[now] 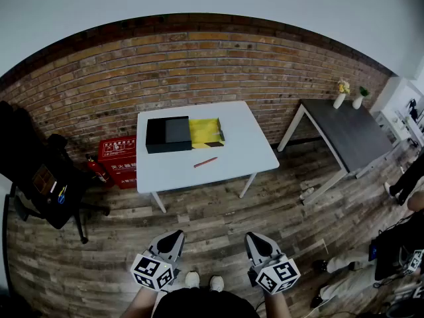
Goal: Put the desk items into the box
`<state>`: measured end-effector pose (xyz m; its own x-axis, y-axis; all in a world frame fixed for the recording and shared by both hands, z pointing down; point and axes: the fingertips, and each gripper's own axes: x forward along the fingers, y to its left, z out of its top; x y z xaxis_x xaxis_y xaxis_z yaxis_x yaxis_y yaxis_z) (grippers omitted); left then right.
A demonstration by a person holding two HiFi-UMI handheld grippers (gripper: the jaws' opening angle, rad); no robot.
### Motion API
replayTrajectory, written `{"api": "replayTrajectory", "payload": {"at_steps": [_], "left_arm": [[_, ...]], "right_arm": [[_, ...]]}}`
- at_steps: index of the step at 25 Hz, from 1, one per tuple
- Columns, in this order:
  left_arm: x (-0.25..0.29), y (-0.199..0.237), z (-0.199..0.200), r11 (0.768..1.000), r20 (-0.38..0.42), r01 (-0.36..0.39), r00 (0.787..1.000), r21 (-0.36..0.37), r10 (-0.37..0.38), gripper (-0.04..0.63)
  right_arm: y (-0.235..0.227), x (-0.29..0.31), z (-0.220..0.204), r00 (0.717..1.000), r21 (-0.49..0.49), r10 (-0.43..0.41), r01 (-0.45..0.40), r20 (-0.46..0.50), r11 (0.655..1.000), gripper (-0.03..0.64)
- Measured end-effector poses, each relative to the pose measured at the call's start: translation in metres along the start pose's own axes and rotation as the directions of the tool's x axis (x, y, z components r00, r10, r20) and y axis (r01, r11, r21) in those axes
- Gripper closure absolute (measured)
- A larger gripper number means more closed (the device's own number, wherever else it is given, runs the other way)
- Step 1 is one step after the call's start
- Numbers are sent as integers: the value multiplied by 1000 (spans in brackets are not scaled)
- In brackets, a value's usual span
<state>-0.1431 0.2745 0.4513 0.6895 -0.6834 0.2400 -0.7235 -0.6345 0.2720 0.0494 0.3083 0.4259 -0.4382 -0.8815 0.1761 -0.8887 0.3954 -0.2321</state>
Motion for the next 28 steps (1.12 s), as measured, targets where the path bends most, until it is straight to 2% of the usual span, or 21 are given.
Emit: {"api": "replayTrajectory", "payload": {"at_steps": [8,15,21,28], "left_arm": [[-4,21,2,1000,6,-21,1000,15,21,581],[-9,57,5,998,24,-62,998,4,62,581],[-2,81,18,997,36,-71,997,28,70,581],[-1,100,28,996,57,-85,995,21,84,581]], "right_arm": [[9,11,-2,1000,-16,-14,14,2,1000,597],[3,26,-10,999,5,-49,49,1,999,595],[0,46,-1,998,5,-51,51,23,999,595],[3,61,7,998,6,-45,45,46,999,595]]}}
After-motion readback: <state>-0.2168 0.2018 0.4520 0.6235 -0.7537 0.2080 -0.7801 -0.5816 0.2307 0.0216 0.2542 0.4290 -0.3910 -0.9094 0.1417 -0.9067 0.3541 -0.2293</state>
